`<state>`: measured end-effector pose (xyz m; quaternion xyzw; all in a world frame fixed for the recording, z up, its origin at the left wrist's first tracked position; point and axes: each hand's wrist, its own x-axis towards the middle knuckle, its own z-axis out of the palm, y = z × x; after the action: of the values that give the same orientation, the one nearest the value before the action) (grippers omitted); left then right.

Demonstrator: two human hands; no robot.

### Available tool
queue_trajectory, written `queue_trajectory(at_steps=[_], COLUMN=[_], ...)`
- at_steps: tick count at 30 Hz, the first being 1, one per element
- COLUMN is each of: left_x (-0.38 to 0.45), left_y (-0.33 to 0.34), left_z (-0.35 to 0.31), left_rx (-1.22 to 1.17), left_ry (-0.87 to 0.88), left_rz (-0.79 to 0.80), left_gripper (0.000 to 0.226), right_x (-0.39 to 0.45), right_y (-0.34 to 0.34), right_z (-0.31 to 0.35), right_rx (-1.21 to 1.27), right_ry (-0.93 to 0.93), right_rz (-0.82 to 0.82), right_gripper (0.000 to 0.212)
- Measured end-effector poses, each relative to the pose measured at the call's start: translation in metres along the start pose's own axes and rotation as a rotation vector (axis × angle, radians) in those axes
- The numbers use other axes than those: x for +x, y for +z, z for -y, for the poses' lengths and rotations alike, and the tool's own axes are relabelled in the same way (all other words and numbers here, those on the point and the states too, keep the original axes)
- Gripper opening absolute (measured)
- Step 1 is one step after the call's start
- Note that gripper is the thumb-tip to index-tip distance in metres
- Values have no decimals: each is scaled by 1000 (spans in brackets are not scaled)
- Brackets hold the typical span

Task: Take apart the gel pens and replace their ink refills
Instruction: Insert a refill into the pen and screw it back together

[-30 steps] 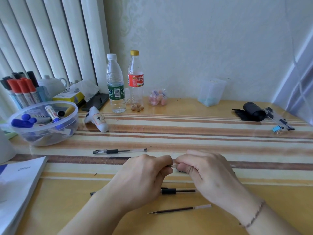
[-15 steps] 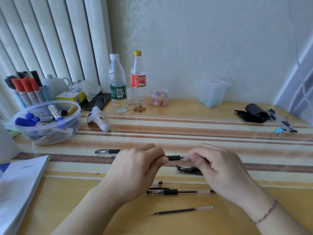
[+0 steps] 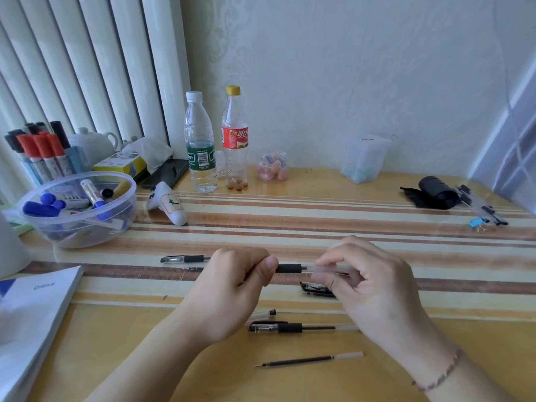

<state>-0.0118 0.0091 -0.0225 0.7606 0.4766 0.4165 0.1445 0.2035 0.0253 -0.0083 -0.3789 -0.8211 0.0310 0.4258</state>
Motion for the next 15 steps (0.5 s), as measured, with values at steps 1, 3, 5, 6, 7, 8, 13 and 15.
queue_trajectory(at_steps=[1,3,5,6,7,8,13,15], left_x=[0,0,1,1,1,1,1,1], left_y=[0,1,2,1,1,0,1,1], left_z=[-1,-1,0,0,0,0,-1,-1], left_rx=[-5,15,30,33,30,25,9,8], left_ry=[4,21,29,29,27,27,32,22], left_rz=[-3,-10,-9,-7,-7,-9,8,-4], left_gripper=[43,40,41,41,40,40,43,42], right_x=[0,-1,-2,-2,-2,-2,-4,-3], right_y=[-1,-2,0,1,1,1,4,3], right_z=[0,-1,-5,-6,-6,-5,-3,-2], right_rx=[13,11,-25,-45,-51,-49,-148,-110], right_ry=[13,52,61,56,56,63,55,40], right_rz=[43,166,239,233,212,188,128,118], right_gripper=[20,38,45,42,36,29,25,20])
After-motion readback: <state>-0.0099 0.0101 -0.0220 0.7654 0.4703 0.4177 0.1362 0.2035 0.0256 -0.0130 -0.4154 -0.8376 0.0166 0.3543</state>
